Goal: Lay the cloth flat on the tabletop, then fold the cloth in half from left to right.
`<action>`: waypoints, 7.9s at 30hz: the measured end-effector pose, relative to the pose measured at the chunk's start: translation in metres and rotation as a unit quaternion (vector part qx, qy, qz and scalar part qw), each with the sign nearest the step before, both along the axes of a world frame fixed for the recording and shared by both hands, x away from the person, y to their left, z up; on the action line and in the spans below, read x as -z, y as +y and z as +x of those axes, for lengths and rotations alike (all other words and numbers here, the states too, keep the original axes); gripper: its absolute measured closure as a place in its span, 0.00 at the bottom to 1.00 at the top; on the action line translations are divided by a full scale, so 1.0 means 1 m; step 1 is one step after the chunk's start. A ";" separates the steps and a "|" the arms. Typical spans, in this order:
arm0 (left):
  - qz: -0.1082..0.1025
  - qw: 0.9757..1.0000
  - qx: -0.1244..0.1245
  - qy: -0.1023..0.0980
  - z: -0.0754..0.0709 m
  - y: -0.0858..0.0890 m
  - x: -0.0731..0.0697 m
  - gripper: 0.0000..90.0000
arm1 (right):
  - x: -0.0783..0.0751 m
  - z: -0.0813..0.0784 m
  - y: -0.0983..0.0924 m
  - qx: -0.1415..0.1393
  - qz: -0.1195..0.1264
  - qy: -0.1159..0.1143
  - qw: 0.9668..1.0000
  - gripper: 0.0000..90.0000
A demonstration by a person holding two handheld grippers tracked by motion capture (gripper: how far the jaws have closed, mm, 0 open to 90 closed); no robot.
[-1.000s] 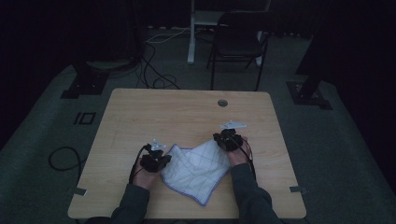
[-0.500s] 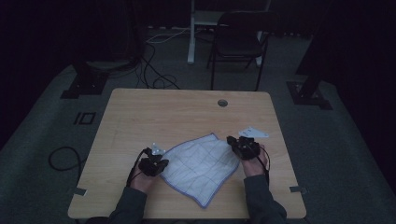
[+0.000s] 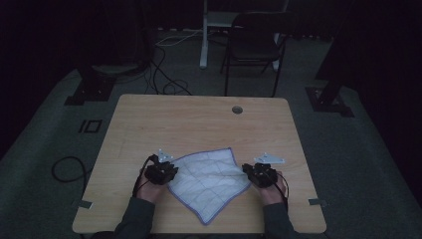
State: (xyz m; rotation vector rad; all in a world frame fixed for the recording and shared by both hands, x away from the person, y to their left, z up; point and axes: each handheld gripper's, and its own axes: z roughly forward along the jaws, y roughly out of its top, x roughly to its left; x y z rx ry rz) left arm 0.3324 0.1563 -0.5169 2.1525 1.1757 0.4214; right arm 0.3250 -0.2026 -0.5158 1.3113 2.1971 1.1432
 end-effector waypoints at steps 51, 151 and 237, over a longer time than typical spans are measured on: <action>0.028 0.986 0.164 0.025 -0.064 -0.045 0.012 0.98 | 0.020 0.068 0.031 -0.017 -0.069 0.032 0.997 0.97; -0.001 0.999 -0.001 -0.043 0.006 0.028 0.022 0.80 | 0.030 0.018 0.014 -0.011 -0.035 0.003 0.999 0.72; -0.069 0.995 -0.063 -0.019 0.001 0.037 0.010 0.97 | 0.029 0.014 0.020 -0.041 -0.037 0.008 0.998 0.95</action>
